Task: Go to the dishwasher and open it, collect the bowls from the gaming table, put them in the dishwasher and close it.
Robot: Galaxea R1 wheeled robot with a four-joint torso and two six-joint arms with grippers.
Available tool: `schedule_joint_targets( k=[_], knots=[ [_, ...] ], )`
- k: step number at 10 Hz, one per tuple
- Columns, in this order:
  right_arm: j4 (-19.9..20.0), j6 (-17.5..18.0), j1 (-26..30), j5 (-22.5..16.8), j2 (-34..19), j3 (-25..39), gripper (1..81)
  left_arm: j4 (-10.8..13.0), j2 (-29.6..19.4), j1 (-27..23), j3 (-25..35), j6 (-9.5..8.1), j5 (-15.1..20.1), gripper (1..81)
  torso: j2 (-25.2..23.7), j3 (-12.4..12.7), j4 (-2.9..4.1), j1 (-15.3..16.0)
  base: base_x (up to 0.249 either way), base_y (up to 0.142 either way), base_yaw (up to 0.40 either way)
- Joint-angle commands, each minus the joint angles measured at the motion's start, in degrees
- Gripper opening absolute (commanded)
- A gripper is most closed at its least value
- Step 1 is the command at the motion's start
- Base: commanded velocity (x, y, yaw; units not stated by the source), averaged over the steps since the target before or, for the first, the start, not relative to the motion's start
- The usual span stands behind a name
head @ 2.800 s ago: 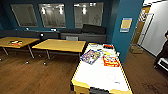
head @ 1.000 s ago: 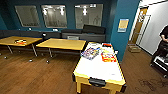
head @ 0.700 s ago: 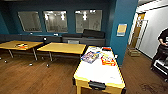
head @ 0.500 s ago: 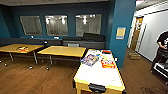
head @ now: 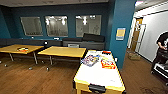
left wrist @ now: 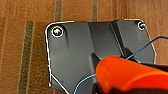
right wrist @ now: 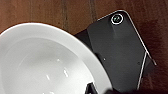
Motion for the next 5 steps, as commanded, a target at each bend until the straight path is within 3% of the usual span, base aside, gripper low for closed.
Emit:
schedule_joint_targets(
  k=[1, 5],
  knots=[
    [-1.2, -0.1, 2.8, -2.3, -0.9, 0.4, 1.0, -11.5, 5.1, -2.1, -10.5, 9.83, 2.6, 1.0, 0.0, 0.0, 0.0, 0.1, 0.0, 0.0, 0.0],
    [-1.0, 0.0, 2.8, -2.6, -0.9, -0.5, 1.0, -12.0, 10.5, -0.8, -20.6, 10.18, 2.1, 1.0, 0.0, 0.0, 0.0, 0.1, 0.0, 0.0, 0.0]
  ],
)
